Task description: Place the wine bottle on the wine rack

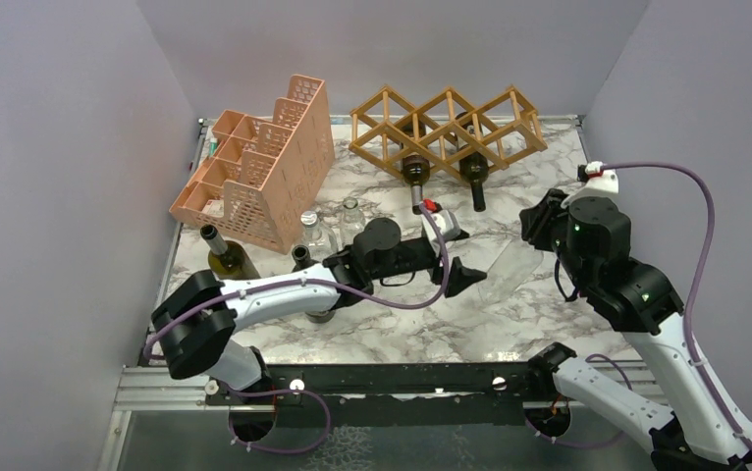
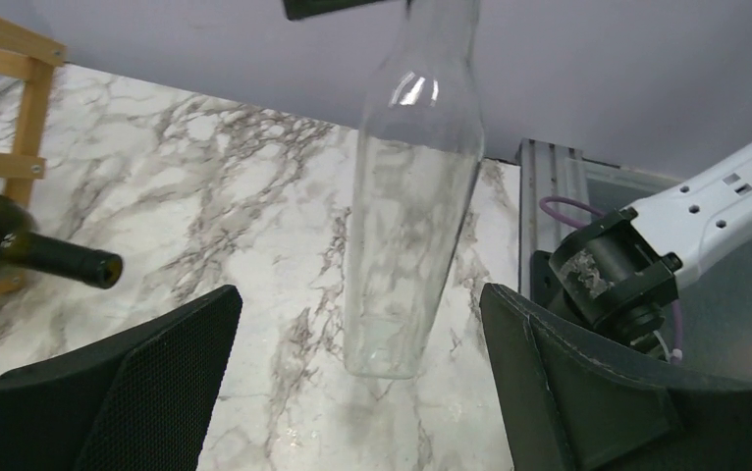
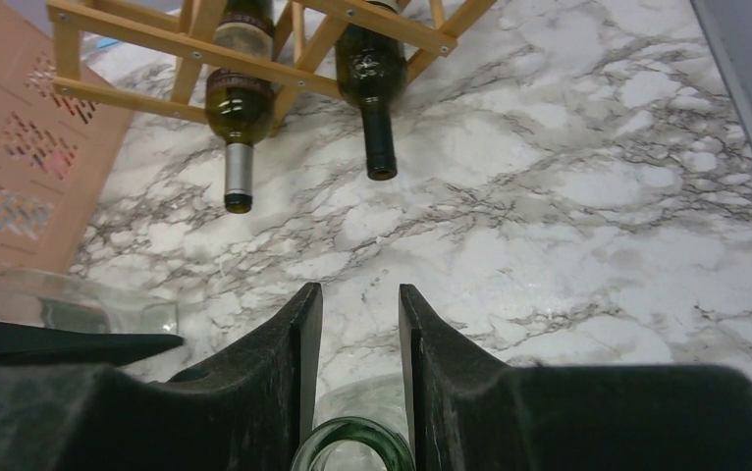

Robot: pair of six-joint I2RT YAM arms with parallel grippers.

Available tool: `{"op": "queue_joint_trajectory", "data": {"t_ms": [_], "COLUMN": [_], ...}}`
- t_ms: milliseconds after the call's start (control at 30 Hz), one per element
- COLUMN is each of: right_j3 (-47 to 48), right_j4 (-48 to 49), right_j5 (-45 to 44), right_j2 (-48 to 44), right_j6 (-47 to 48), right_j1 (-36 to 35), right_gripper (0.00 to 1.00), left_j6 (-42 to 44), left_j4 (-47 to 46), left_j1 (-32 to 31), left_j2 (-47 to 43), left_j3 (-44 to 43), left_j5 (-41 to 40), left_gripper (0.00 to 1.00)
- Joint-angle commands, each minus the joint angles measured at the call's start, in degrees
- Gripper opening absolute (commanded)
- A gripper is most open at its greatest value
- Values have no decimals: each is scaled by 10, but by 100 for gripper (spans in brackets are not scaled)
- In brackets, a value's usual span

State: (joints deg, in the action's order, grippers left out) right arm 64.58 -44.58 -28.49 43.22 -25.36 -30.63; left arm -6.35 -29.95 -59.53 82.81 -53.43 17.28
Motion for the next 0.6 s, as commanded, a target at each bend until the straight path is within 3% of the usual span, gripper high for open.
{"op": "queue_joint_trajectory", "data": {"t_ms": [0, 267, 400, 567], "right_j3": [36, 52, 53, 53], "right_j4": [46, 55, 56, 54], "right_j5": [61, 103, 118, 128], "right_j2": [2, 9, 6, 1], "right_j6": [10, 5, 4, 0], "right_j1": [0, 1, 1, 0], "right_gripper": [1, 1, 1, 1], "left_j6": [-18, -18, -20, -19], "left_j4": [-132, -167, -179, -208], "left_j1": [-25, -49, -51, -55], "left_j2": [43, 126, 163, 184], "left_j3": [17, -12, -31, -33], "left_j5": [30, -25, -14, -23], "left_gripper": [98, 99, 99, 90]}}
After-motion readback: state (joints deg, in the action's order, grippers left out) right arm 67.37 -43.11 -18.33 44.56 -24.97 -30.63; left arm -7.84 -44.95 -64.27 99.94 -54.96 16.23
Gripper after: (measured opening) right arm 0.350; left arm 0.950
